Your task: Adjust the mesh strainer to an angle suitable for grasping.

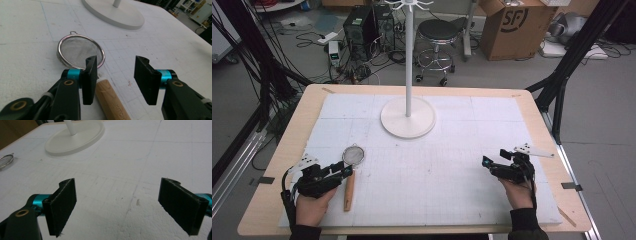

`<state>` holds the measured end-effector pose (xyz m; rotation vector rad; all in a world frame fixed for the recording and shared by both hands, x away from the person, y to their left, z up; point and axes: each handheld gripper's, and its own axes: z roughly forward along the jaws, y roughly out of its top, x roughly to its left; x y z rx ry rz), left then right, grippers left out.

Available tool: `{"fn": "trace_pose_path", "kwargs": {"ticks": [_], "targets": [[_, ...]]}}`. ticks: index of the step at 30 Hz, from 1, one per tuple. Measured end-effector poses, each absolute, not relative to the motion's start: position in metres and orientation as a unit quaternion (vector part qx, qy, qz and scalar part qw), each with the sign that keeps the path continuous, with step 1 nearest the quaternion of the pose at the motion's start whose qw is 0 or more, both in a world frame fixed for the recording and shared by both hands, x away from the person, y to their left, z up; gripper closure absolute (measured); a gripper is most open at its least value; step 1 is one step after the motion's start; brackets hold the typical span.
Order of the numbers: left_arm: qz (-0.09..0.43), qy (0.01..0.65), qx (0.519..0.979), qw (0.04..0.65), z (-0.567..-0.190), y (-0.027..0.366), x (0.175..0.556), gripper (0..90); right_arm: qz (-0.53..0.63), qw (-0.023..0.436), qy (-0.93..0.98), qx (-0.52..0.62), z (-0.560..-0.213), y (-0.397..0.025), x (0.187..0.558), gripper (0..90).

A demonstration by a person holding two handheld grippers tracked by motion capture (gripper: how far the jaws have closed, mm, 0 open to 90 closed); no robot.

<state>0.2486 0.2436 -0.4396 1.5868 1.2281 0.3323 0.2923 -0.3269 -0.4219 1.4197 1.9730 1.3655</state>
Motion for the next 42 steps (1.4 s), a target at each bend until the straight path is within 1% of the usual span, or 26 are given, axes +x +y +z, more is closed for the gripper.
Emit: {"fn": "trace_pose_path", "kwargs": {"ticks": [2, 5, 6, 12, 14, 17, 24, 30, 36, 42], "targets": [[0.137, 0.515, 0.663, 0.526, -0.44, 0.245, 0.249, 56.6, 0.482, 0.177, 0.696, 0.501, -0.422, -0.327, 0.292, 14.3], [0.138, 0.518, 0.664, 0.521, -0.442, 0.246, 0.248, 62.6, 0.482, 0.178, 0.697, 0.5, -0.422, -0.328, 0.292, 14.3], [0.138, 0.521, 0.664, 0.519, -0.443, 0.247, 0.246, 62.6, 0.482, 0.178, 0.697, 0.5, -0.422, -0.328, 0.292, 14.3], [0.127, 0.522, 0.661, 0.524, -0.448, 0.259, 0.228, 71.2, 0.484, 0.177, 0.695, 0.501, -0.422, -0.328, 0.292, 14.3], [0.123, 0.524, 0.659, 0.525, -0.449, 0.261, 0.225, 72.7, 0.485, 0.177, 0.695, 0.501, -0.422, -0.327, 0.292, 14.3], [0.116, 0.523, 0.662, 0.524, -0.451, 0.262, 0.223, 74.5, 0.485, 0.179, 0.695, 0.5, -0.421, -0.326, 0.293, 14.2], [0.101, 0.522, 0.666, 0.523, -0.453, 0.262, 0.224, 84.0, 0.487, 0.181, 0.693, 0.499, -0.421, -0.327, 0.293, 14.2], [0.098, 0.53, 0.672, 0.508, -0.454, 0.26, 0.223, 88.5, 0.491, 0.183, 0.689, 0.501, -0.42, -0.328, 0.292, 14.2], [0.097, 0.531, 0.681, 0.495, -0.455, 0.257, 0.216, 89.7, 0.493, 0.184, 0.685, 0.503, -0.419, -0.33, 0.292, 14.2], [0.072, 0.537, 0.686, 0.486, -0.461, 0.26, 0.208, 89.8, 0.496, 0.182, 0.685, 0.502, -0.418, -0.328, 0.291, 14.2]]}}
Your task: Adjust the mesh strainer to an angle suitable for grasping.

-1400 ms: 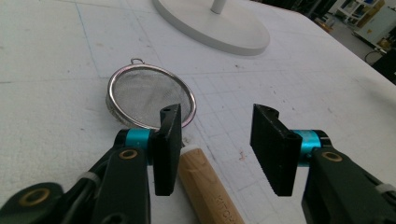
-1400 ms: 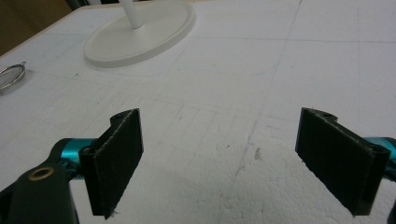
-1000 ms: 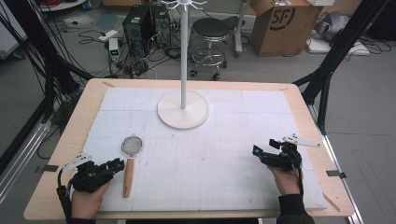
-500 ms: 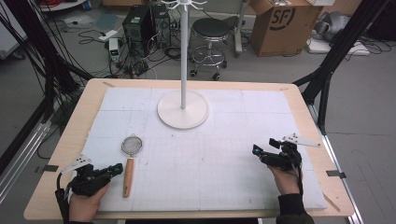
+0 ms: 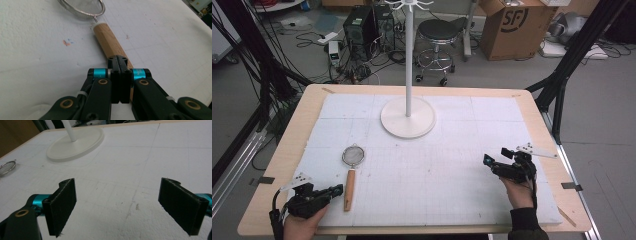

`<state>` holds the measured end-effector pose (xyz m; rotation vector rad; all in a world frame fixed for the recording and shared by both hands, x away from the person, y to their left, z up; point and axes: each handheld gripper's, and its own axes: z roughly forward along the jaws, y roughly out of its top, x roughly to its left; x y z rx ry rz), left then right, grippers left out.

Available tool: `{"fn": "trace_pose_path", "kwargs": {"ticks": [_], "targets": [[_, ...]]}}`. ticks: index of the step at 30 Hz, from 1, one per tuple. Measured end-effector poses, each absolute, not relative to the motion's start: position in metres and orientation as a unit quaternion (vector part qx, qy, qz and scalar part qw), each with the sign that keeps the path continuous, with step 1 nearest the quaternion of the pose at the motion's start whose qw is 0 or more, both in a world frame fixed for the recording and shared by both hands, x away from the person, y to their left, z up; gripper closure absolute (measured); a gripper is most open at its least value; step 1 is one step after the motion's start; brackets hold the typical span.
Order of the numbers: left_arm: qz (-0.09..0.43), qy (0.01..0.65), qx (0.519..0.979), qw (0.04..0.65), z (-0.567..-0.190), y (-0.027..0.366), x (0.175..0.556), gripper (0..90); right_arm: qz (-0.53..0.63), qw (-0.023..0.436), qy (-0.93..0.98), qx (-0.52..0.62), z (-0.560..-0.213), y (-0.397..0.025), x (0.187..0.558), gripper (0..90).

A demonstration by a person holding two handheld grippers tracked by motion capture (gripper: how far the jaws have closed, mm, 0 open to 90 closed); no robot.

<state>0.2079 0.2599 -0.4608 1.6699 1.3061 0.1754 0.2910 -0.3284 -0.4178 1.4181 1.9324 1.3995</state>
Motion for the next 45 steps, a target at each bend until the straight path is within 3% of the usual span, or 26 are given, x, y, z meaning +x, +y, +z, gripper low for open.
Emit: {"fn": "trace_pose_path", "kwargs": {"ticks": [6, 21, 45], "targets": [[0.041, 0.542, 0.681, 0.491, -0.47, 0.261, 0.208, 89.8, 0.5, 0.184, 0.682, 0.501, -0.416, -0.329, 0.291, 14.2], [0.047, 0.537, 0.699, 0.47, -0.464, 0.23, 0.212, 89.7, 0.499, 0.188, 0.681, 0.503, -0.415, -0.328, 0.291, 14.2], [0.033, 0.51, 0.727, 0.458, -0.458, 0.214, 0.23, 89.8, 0.497, 0.191, 0.685, 0.498, -0.415, -0.326, 0.291, 14.3]]}}
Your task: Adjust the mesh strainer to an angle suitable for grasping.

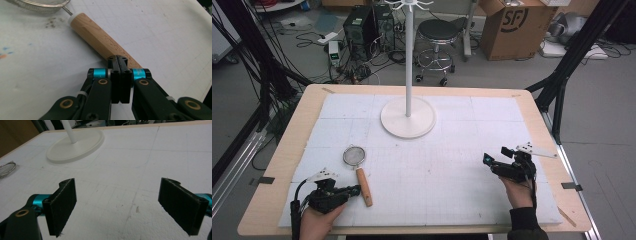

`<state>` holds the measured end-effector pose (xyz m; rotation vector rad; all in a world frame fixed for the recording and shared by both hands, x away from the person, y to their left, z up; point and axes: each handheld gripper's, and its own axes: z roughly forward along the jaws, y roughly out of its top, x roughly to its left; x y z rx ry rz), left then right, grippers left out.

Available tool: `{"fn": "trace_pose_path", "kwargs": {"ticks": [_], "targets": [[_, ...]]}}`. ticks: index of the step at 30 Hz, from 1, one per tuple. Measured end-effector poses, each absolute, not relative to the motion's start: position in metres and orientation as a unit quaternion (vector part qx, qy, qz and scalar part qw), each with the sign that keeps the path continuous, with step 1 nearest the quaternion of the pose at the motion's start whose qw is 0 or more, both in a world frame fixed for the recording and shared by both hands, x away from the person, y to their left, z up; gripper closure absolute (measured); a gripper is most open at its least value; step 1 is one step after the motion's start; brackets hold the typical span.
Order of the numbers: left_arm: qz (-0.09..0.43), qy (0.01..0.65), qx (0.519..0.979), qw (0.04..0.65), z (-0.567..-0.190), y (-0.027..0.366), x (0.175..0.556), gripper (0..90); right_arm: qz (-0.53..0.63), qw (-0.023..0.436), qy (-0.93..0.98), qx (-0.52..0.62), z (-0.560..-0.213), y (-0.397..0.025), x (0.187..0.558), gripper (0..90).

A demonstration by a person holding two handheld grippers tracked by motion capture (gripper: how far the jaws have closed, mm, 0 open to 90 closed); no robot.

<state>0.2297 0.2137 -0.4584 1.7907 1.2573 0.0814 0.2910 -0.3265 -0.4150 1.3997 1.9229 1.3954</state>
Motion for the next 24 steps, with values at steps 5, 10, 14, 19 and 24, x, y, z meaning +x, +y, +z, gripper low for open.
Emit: {"fn": "trace_pose_path", "kwargs": {"ticks": [5, 10, 14, 19, 24], "targets": [[0.028, 0.502, 0.733, 0.459, -0.458, 0.202, 0.24, 89.8, 0.5, 0.19, 0.681, 0.501, -0.414, -0.328, 0.29, 14.4], [0.024, 0.498, 0.733, 0.463, -0.458, 0.191, 0.249, 89.8, 0.501, 0.188, 0.679, 0.502, -0.414, -0.329, 0.29, 14.4], [0.019, 0.491, 0.736, 0.466, -0.458, 0.182, 0.256, 89.8, 0.502, 0.191, 0.679, 0.5, -0.414, -0.33, 0.29, 14.5], [0.018, 0.49, 0.735, 0.468, -0.459, 0.176, 0.262, 89.8, 0.504, 0.192, 0.677, 0.501, -0.413, -0.33, 0.29, 14.5], [0.019, 0.487, 0.735, 0.472, -0.459, 0.172, 0.266, 89.8, 0.502, 0.191, 0.679, 0.501, -0.413, -0.33, 0.29, 14.5]]}}
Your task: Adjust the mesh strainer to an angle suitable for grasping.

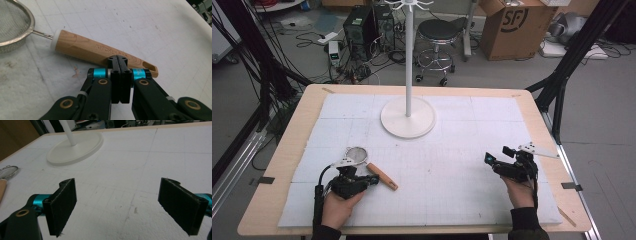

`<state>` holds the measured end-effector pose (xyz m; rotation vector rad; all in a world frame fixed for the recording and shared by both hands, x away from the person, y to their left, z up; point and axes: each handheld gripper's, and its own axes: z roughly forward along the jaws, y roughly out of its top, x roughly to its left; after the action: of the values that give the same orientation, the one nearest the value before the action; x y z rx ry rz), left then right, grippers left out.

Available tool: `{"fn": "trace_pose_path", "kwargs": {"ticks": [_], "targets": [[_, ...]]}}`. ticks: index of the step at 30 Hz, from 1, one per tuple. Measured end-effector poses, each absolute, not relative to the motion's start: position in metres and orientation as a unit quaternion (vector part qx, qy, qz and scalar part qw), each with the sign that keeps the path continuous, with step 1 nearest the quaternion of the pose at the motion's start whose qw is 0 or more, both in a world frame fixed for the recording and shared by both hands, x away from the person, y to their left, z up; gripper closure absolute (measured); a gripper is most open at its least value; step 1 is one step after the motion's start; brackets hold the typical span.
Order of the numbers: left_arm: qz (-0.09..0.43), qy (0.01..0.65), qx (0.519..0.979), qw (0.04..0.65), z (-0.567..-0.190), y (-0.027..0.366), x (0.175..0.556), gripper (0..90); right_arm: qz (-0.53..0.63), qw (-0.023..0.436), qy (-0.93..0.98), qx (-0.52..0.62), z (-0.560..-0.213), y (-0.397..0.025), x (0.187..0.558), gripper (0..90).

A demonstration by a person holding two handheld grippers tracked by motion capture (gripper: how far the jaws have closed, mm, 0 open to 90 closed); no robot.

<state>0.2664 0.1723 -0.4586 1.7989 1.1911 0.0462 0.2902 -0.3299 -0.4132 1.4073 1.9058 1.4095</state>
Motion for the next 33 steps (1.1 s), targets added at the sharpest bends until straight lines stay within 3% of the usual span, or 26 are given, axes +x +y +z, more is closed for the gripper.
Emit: {"fn": "trace_pose_path", "kwargs": {"ticks": [33], "targets": [[0.01, 0.48, 0.726, 0.492, -0.46, 0.138, 0.309, 89.8, 0.496, 0.19, 0.684, 0.501, -0.416, -0.326, 0.292, 14.5]]}}
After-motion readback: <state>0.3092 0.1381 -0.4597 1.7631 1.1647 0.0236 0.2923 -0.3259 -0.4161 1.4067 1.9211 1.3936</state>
